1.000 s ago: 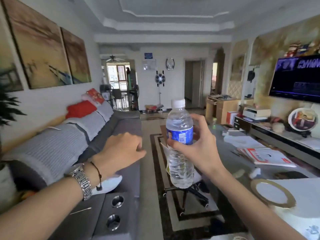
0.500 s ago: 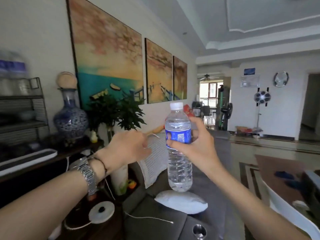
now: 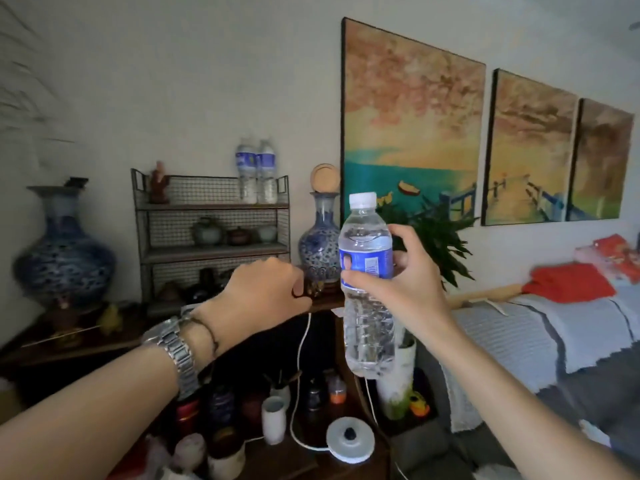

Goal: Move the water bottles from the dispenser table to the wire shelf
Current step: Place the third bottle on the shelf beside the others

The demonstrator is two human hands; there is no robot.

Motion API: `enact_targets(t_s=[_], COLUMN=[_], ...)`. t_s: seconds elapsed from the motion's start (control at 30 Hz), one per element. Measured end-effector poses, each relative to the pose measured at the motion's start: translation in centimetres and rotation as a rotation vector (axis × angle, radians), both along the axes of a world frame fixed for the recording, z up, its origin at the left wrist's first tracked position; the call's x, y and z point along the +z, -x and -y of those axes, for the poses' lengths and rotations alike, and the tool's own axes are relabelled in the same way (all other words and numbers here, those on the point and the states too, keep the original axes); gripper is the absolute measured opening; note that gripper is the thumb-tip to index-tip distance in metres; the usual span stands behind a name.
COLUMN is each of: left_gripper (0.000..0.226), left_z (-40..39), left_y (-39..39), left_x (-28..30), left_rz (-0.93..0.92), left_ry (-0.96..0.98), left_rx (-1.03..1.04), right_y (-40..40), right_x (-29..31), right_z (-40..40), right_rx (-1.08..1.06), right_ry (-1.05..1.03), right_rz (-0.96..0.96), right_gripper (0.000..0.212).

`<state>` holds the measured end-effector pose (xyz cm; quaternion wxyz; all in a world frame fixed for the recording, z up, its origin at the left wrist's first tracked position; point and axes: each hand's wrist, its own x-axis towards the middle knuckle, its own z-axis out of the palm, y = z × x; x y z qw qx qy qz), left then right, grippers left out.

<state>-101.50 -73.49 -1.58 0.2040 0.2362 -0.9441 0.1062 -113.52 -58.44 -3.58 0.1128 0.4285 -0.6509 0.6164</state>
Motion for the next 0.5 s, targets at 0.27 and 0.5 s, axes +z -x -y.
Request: enact_targets(t_s=[0.27,0.5], left_gripper=[0.027,0.023], left_z=[9.6,20.2], left_y=[-4.5,-3.9], left_x=[0.3,2.0], left_rz=[-0.006,-0.055], left_ry=[0.017,-0.025], left_rx=[0.188,0.218], right_y=[-1.5,-1.1], right_x=[0.9,2.9], right_z=[13.0,23.6], right_rx=[0.208,0.267], right_ry=[0.042,0.083], right_rz=[0.029,-0.013], right_gripper=[0.076,0.061])
